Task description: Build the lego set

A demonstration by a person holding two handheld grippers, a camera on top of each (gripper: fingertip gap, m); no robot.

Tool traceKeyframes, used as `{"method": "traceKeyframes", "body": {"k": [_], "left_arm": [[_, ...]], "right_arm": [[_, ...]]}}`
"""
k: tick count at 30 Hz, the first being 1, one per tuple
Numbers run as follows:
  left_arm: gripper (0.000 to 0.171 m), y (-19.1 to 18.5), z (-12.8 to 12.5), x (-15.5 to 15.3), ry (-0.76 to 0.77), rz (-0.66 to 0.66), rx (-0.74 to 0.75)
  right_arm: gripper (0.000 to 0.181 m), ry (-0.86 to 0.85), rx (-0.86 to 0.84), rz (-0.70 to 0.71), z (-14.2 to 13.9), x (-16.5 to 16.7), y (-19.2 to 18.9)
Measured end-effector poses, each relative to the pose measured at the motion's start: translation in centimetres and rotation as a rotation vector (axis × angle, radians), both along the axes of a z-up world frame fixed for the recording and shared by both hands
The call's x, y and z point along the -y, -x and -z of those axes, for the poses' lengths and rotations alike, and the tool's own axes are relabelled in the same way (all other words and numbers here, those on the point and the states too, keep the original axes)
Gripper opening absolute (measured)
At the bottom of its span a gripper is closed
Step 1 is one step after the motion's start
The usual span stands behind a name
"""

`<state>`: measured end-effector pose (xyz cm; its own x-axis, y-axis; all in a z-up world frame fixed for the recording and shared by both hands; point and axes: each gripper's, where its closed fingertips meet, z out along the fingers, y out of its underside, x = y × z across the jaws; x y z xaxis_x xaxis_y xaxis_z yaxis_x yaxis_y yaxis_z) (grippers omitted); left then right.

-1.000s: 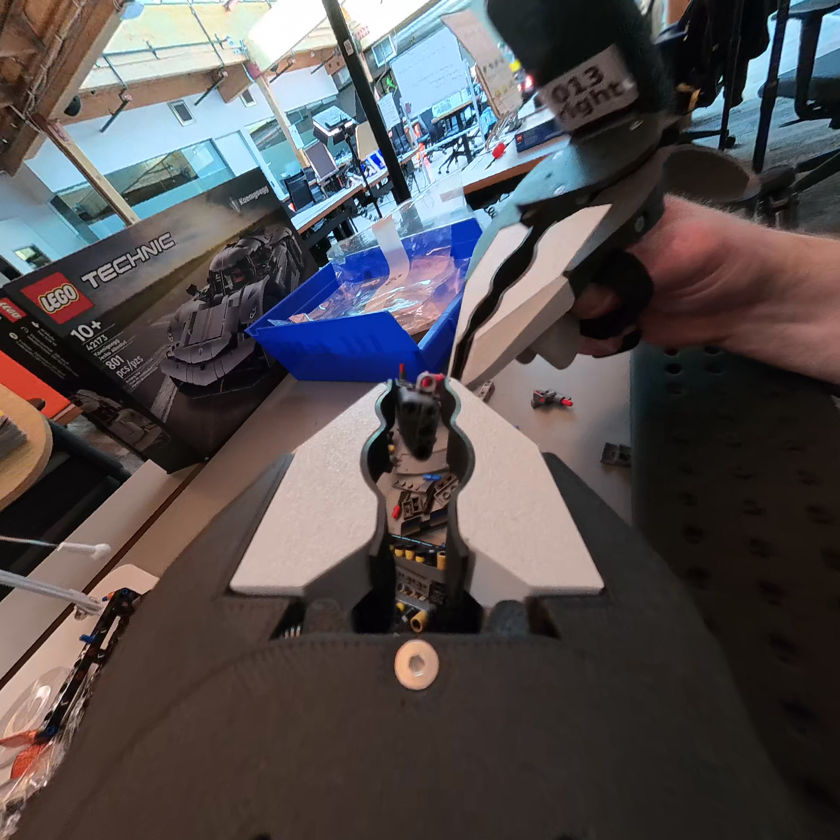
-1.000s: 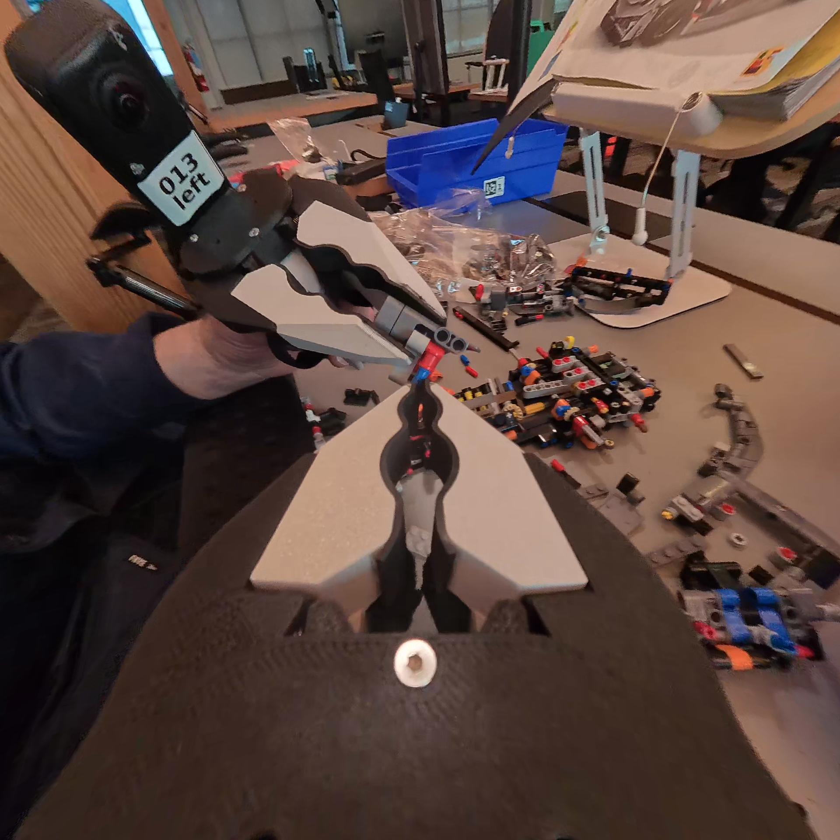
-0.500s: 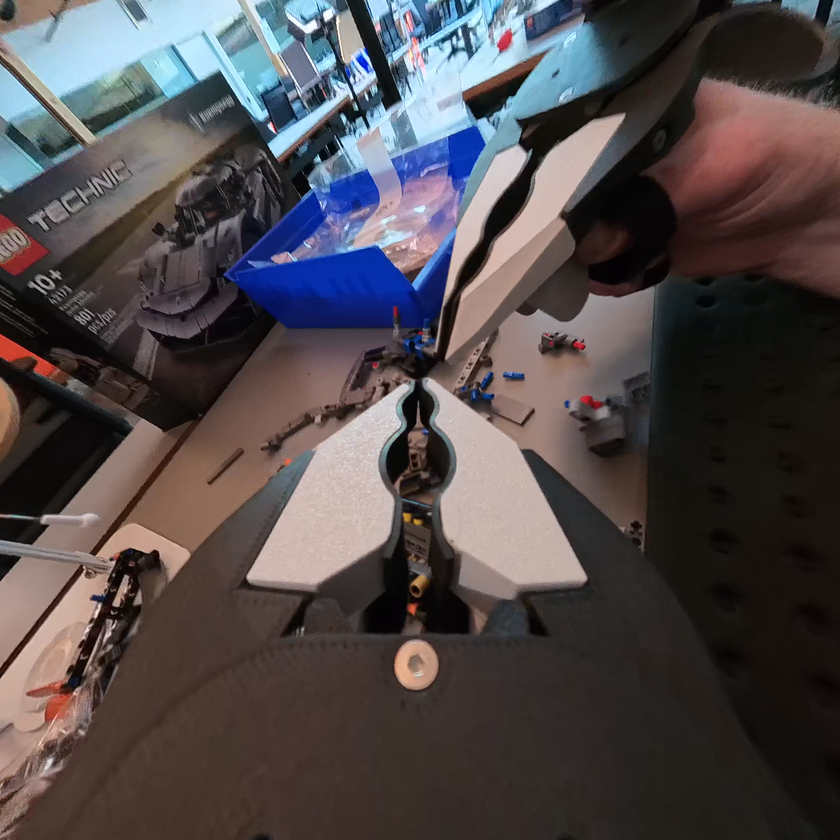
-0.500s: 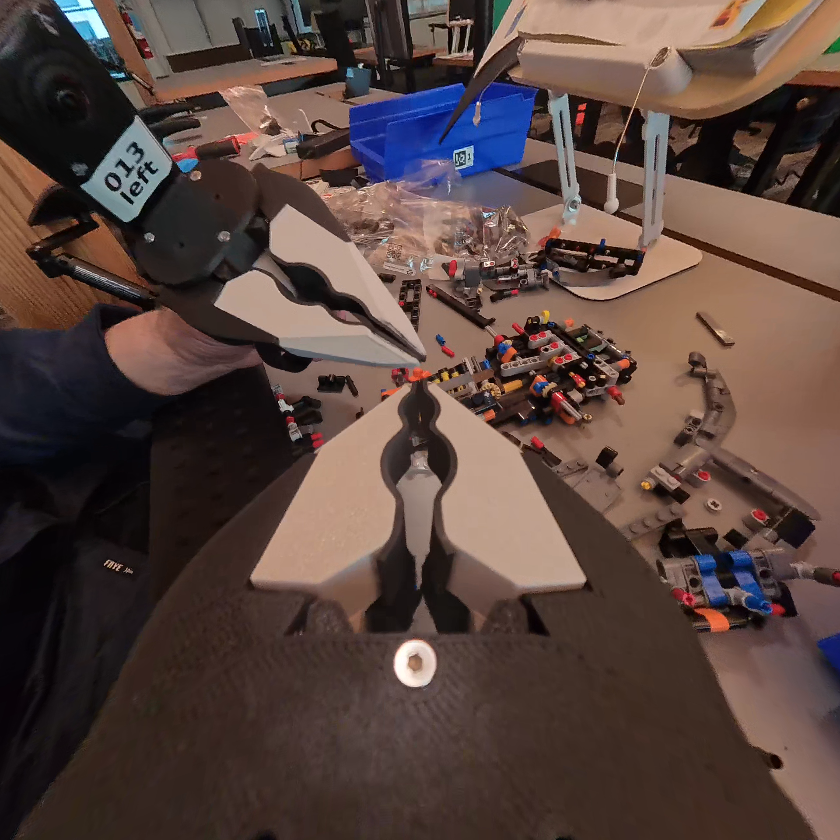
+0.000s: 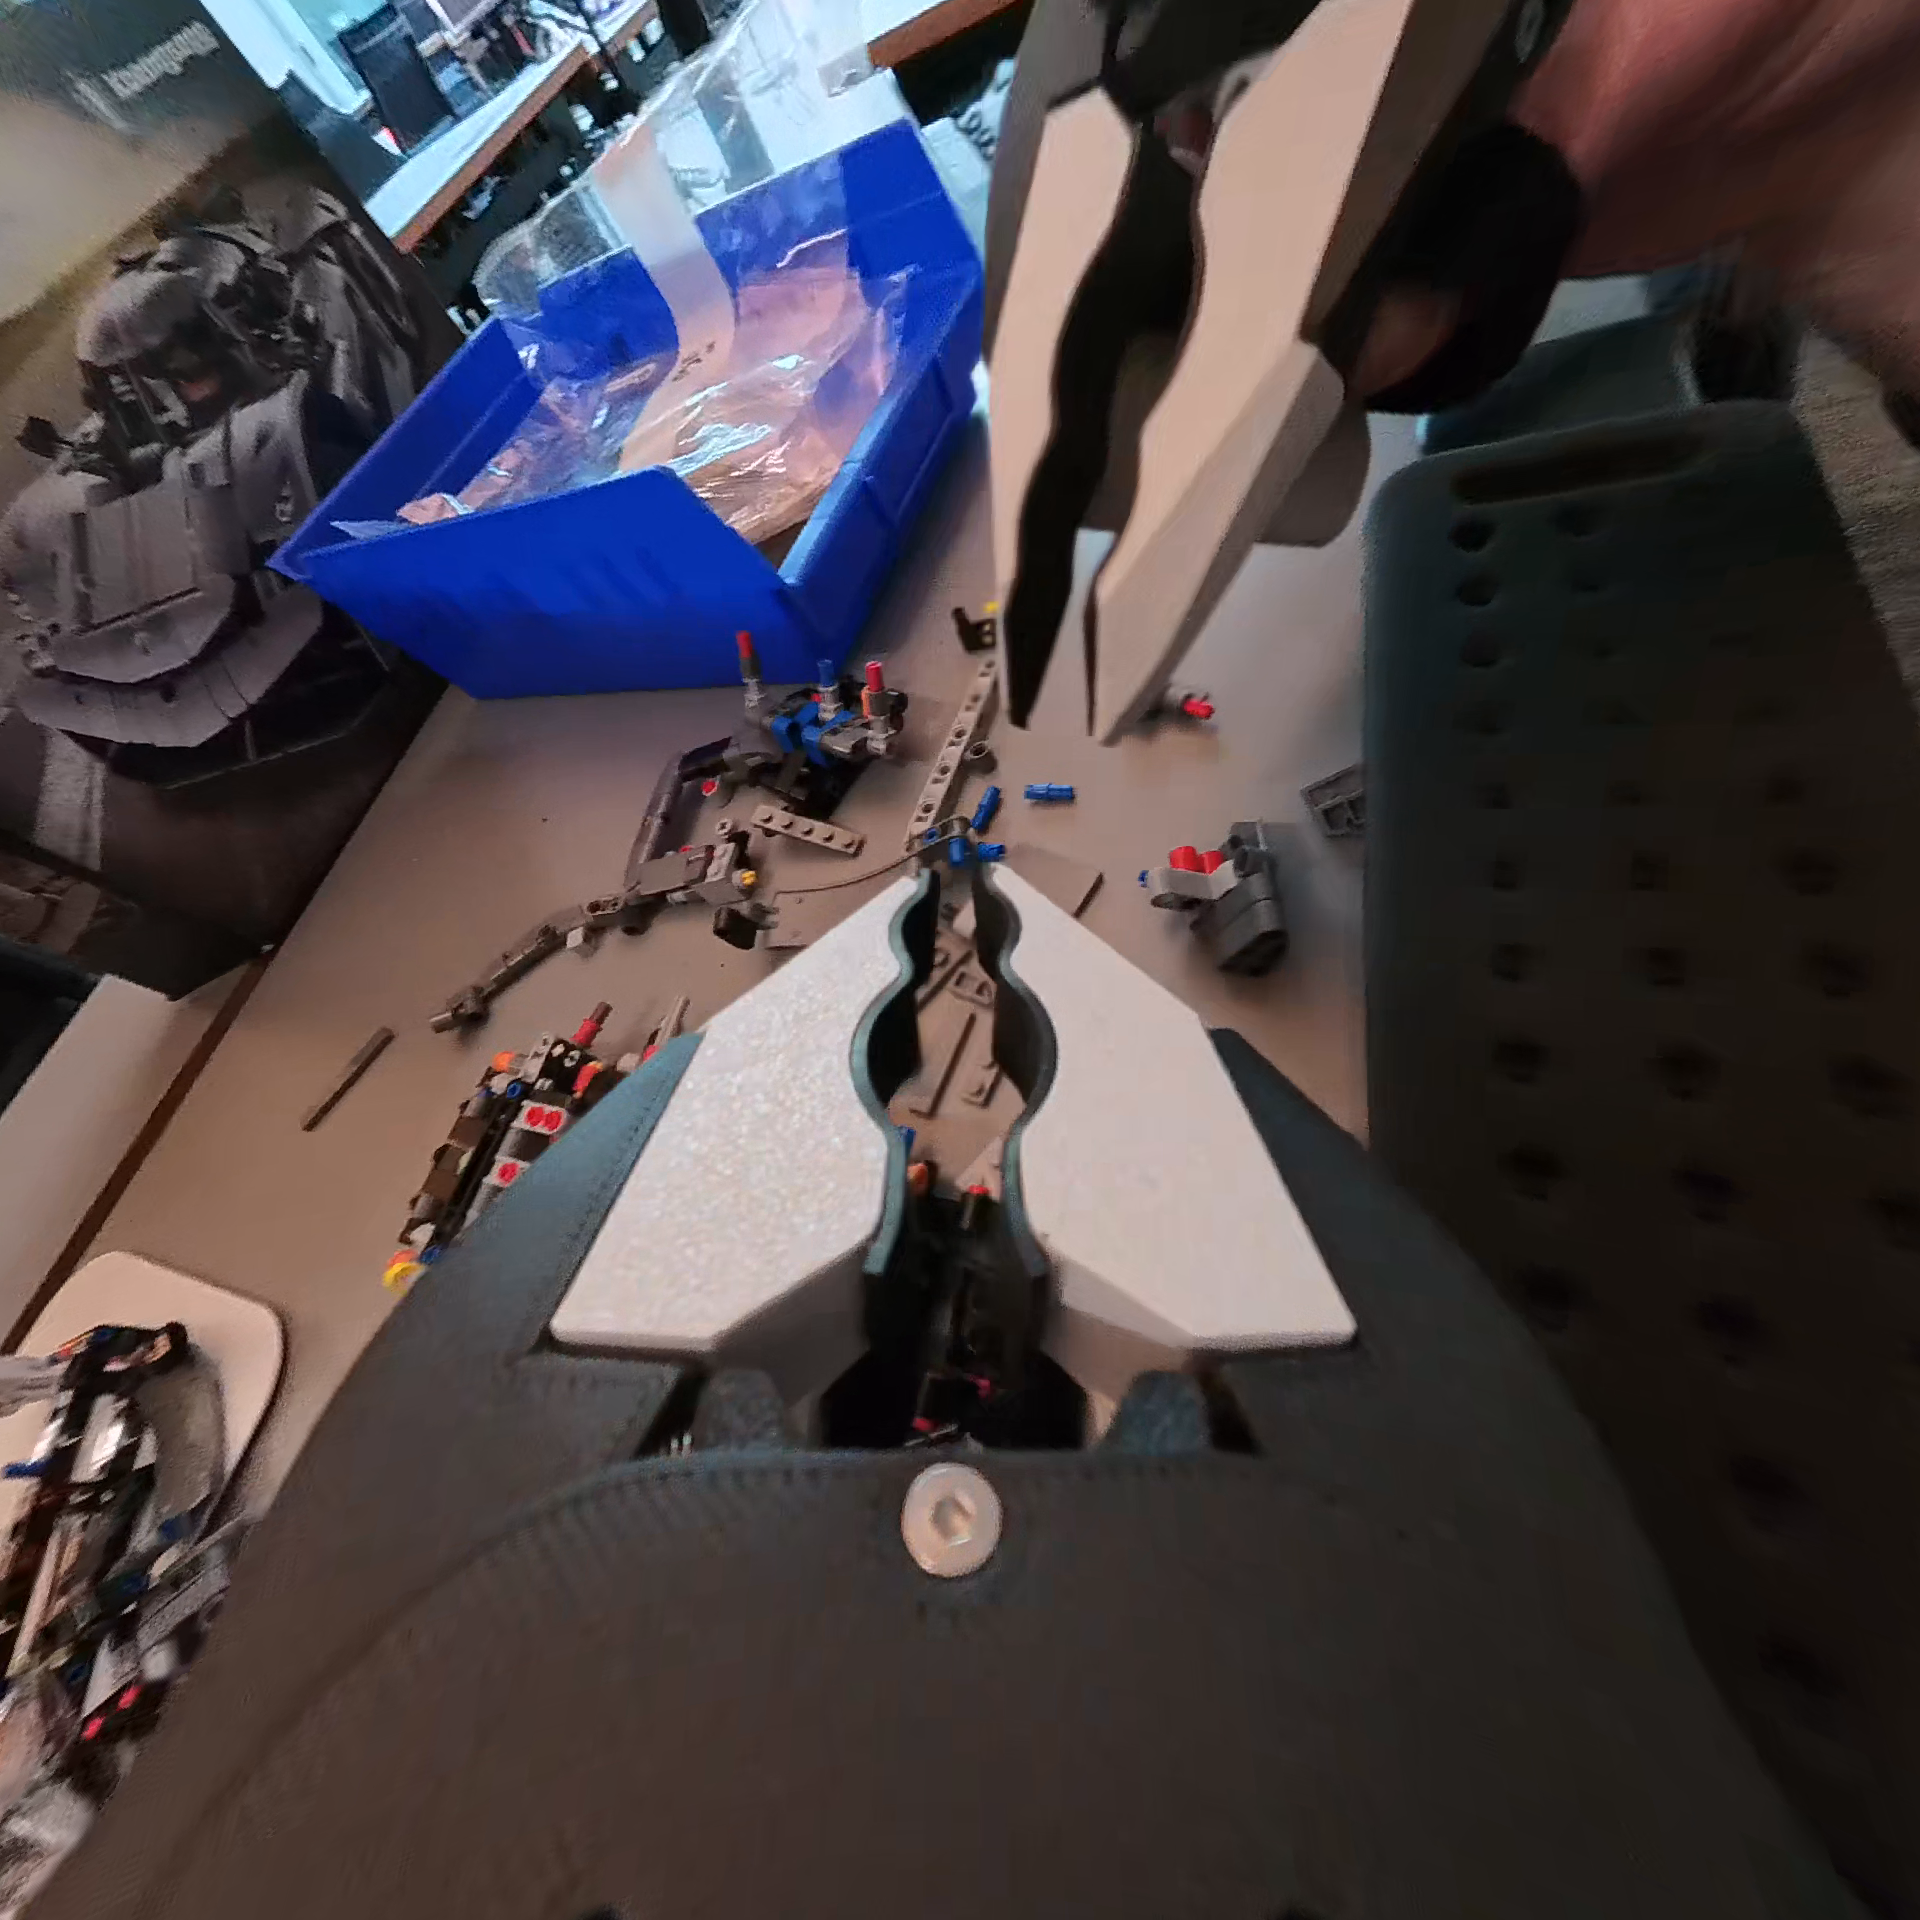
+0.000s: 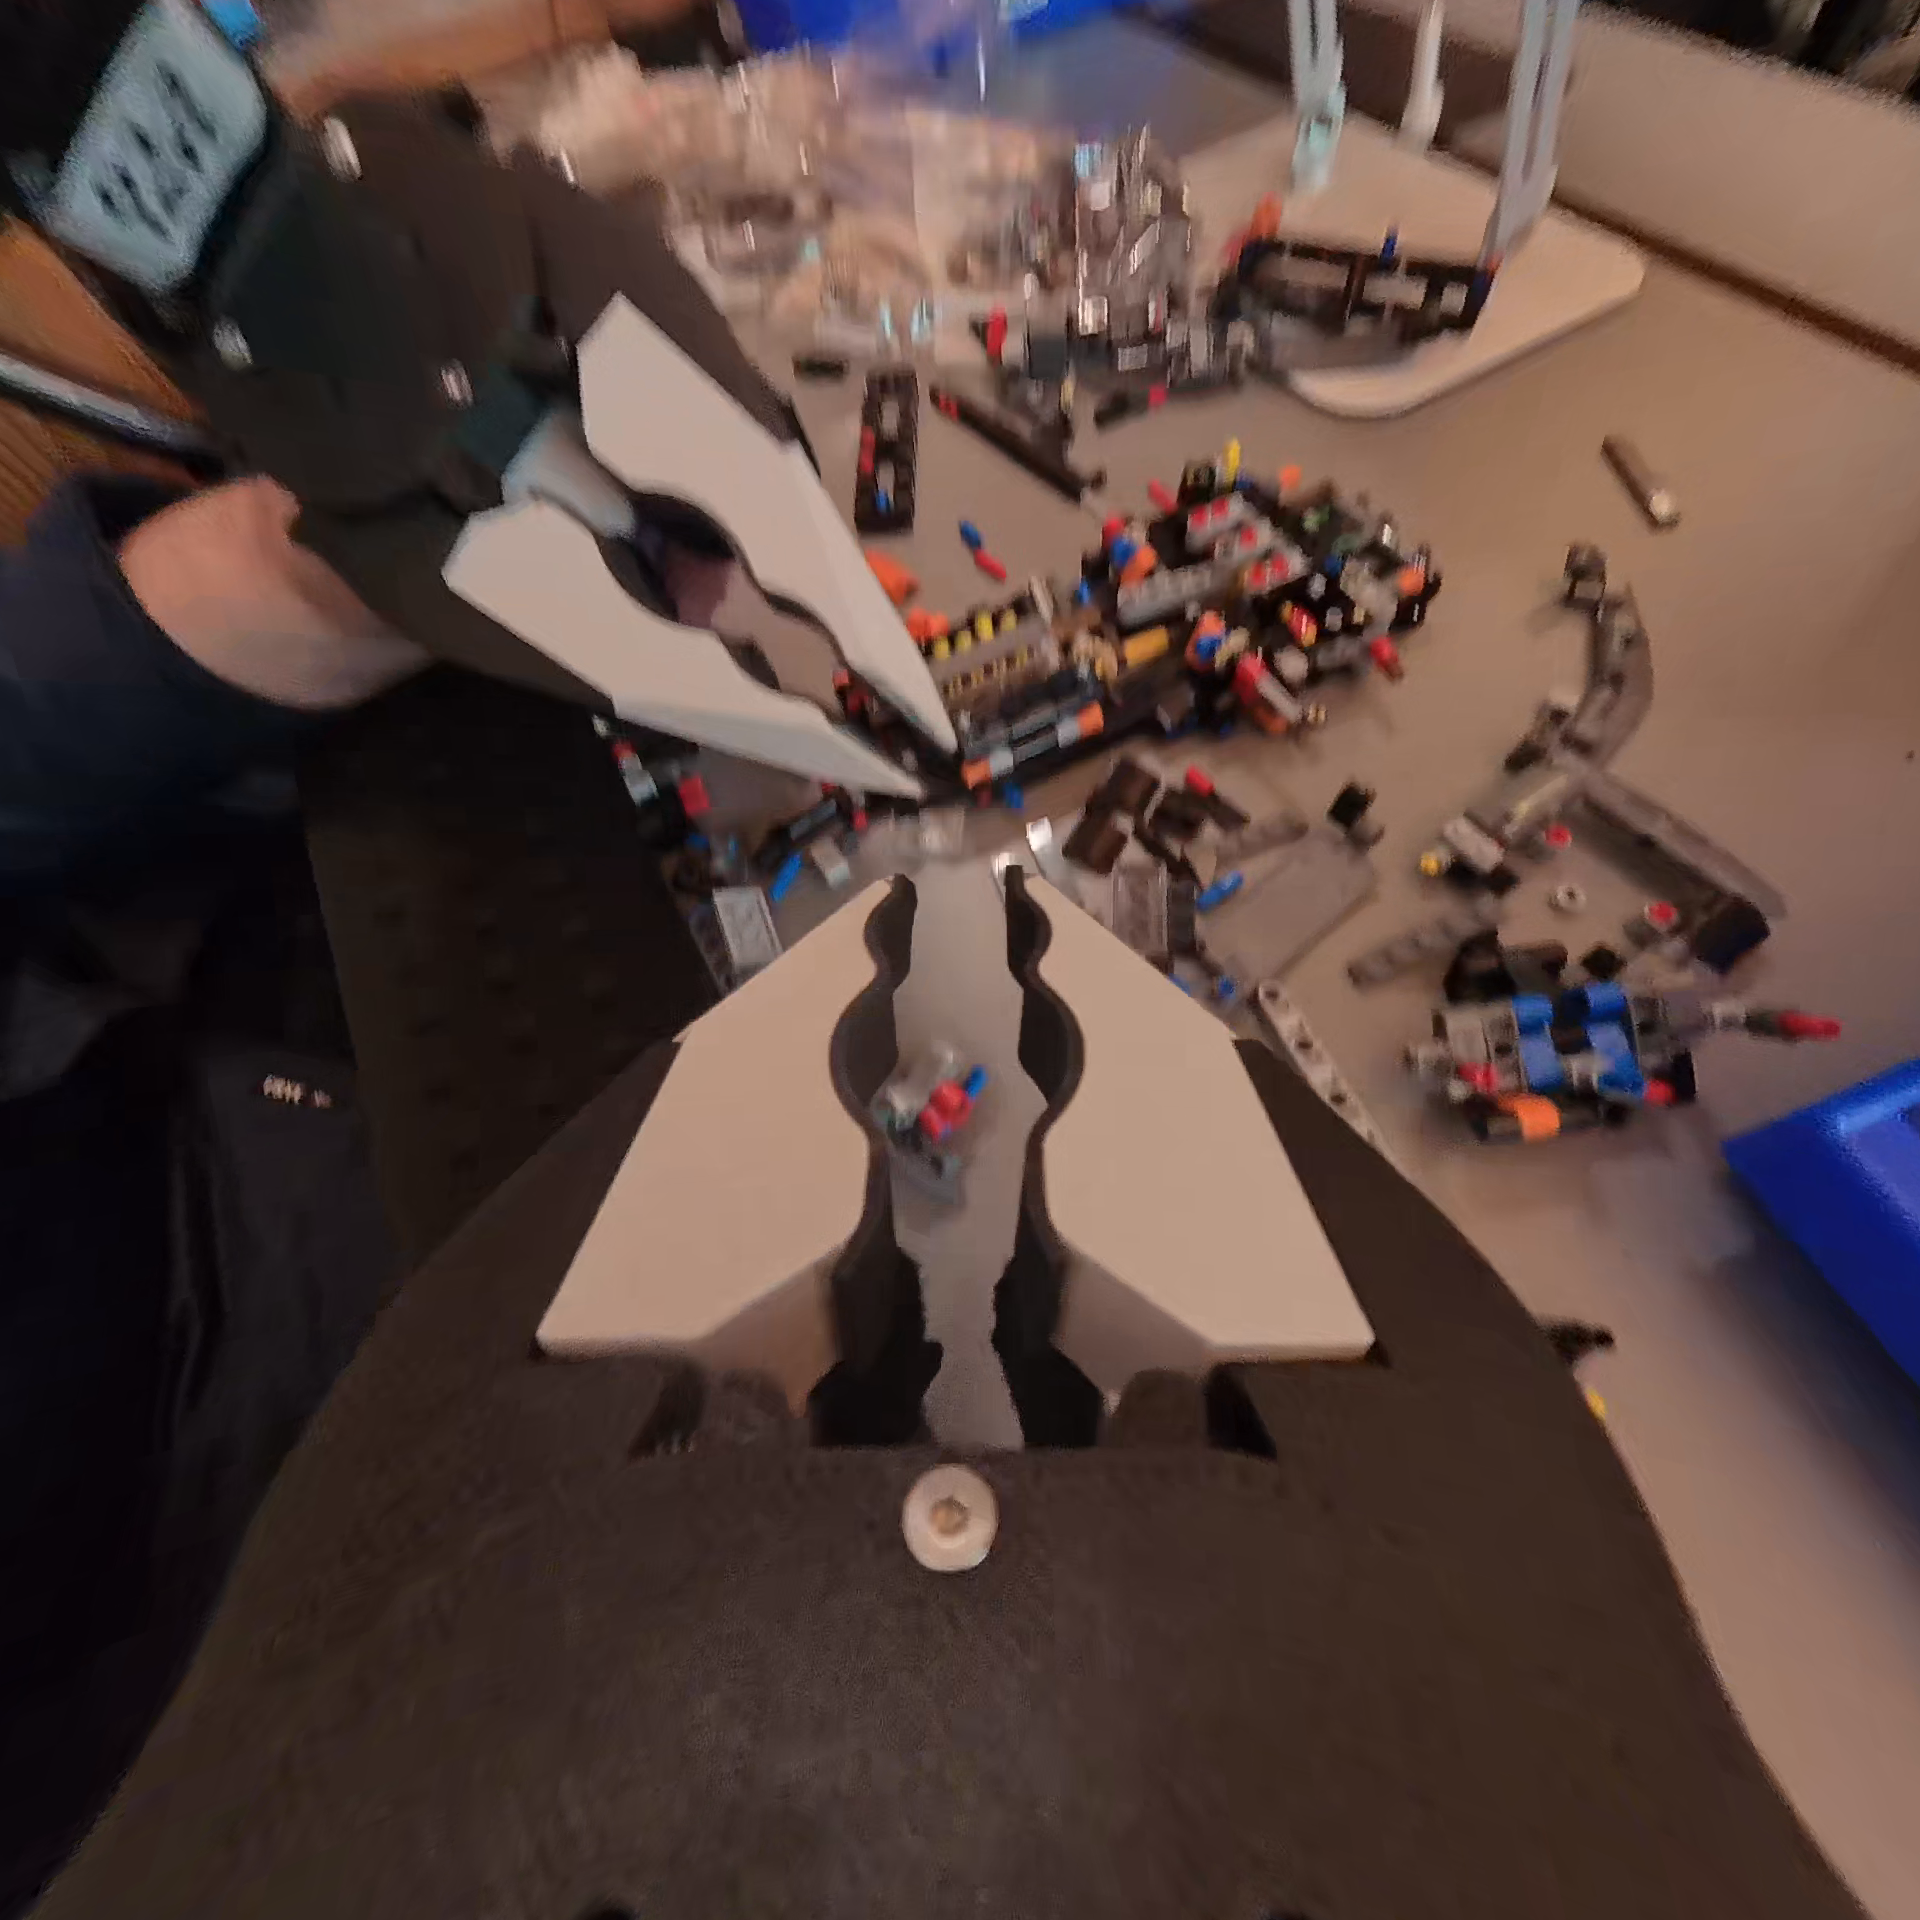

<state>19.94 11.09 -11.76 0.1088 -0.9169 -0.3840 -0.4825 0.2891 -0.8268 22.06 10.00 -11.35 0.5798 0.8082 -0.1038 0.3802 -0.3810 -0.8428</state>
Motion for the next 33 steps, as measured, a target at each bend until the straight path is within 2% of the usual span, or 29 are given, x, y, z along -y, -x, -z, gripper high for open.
{"method": "traceKeyframes", "body": {"k": [3,5,8,11,13,15,21,26,30,33], "left_arm": [[0.009,-0.5,0.4,1.3,0.022,0.063,-0.013],[0.024,-1.1,1.0,2.2,0.032,0.097,-0.042],[0.032,-1.6,2.4,3.2,0.025,0.136,-0.116],[0.031,-1.8,4.0,4.0,0.022,0.169,-0.192],[0.031,-1.7,5.0,4.1,0.017,0.173,-0.243],[0.035,-1.7,5.5,4.3,0.028,0.179,-0.262],[0.037,-1.4,5.6,3.6,0.053,0.142,-0.263],[0.036,-1.1,6.9,3.0,0.011,0.115,-0.341],[0.033,-1.2,6.7,2.9,0.014,0.115,-0.332],[0.034,-1.3,6.7,3.0,0.017,0.118,-0.325]], "right_arm": [[0.013,0.119,0.168,0.008,2.7,1.6,-1.2],[0.015,0.165,0.26,0.008,4.2,2.1,-1.8],[0.017,0.198,0.321,-0.044,5.6,2.8,-1.3],[0.014,0.227,0.371,-0.086,6.7,3.3,-0.9],[0.011,0.234,0.384,-0.101,7.0,3.4,-0.6],[0.0,0.229,0.397,-0.122,7.3,3.4,-0.2],[0.0,0.23,0.365,-0.125,7.2,3.2,0.2],[0.017,0.163,0.306,-0.054,5.7,1.6,-0.3],[0.02,0.171,0.279,-0.072,5.9,1.6,0.1],[0.015,0.194,0.265,-0.101,6.1,2.0,0.5]]}}
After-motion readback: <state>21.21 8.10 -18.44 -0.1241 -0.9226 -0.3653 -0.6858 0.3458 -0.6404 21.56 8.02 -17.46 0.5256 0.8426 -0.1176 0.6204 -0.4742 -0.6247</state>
